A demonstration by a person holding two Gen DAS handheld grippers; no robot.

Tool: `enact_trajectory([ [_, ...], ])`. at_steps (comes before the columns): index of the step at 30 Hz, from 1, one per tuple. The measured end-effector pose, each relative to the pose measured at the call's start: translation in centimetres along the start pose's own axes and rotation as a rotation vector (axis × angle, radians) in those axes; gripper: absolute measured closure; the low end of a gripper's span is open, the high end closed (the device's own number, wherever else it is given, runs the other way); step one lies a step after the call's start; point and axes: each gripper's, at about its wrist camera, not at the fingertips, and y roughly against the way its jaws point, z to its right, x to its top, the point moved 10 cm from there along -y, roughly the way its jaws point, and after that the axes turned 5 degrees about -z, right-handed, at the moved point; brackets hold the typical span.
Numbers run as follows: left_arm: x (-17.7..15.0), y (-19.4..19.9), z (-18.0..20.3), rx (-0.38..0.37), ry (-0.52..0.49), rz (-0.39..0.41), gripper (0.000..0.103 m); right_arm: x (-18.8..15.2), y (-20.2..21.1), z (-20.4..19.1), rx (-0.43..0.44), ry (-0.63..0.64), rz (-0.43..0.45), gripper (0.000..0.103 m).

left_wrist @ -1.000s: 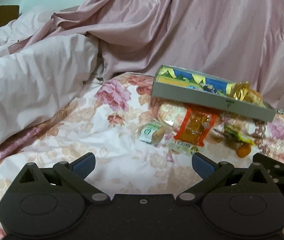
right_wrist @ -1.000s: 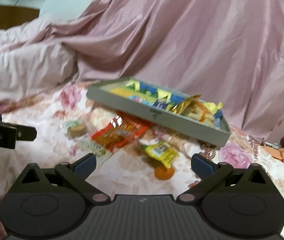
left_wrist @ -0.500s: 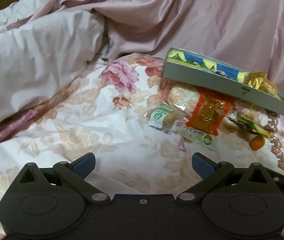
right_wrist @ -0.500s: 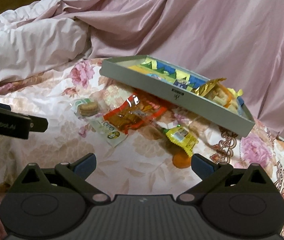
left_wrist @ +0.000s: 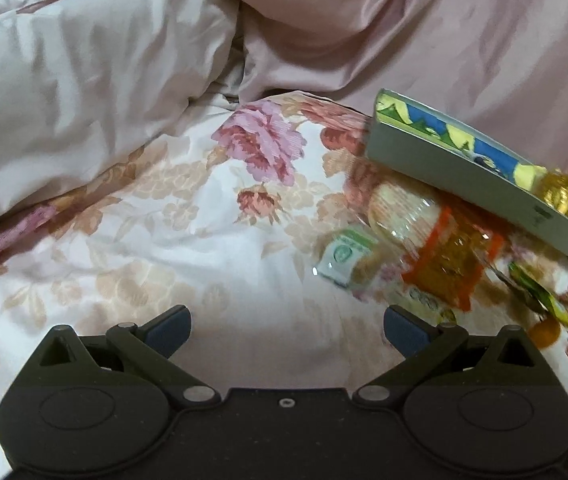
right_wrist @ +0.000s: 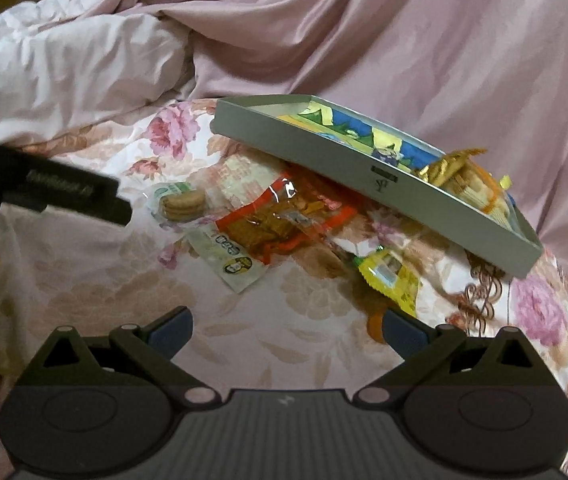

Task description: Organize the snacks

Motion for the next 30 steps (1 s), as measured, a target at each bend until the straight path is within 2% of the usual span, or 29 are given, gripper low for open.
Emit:
enact_trajectory([
  [6, 1.9, -2.0, 0.5, -0.013, -0.01, 0.039, 0.001, 0.8, -2.3, 0.2, 0.018, -0.003, 0.0, 0.0],
  [9, 2.7, -2.8, 1.3, -0.061, -0.025, 0.058, 0.001, 1.3, -3.4, 0.6, 0.064, -0.045, -0.007, 0.0],
  [14, 3.9, -4.3, 3.6, -0.147, -0.116, 0.093, 0.001, 1.6, -4.8, 0.8, 0.134, -0.099, -0.014, 0.001],
  [17, 4.0, -5.2, 4.1, -0.158, -0.154, 0.079, 0.001, 1.6, -5.4, 0.4, 0.167, -0.105, -0.03, 0.005],
  [20, 4.2, -6.1, 3.6, -0.167, -0.129, 0.059, 0.001, 1.8, -5.8, 0.0, 0.193, -0.098, -0.025, 0.009],
  [24, 3.8, -7.1, 3.2, -0.213, -0.107, 0.015, 0.011, 2.2, -6.9, -0.4, 0.221, -0.104, -0.036, 0.016],
  [27, 3.6, -6.9, 3.4, -0.251, -0.11, 0.02, 0.018, 2.6, -7.8, -0.5, 0.258, -0.135, -0.046, 0.029],
  [30, 3.4, -6.8, 3.8, -0.277, -0.13, 0.018, 0.022, 3.3, -8.4, -0.5, 0.279, -0.156, -0.034, 0.035],
])
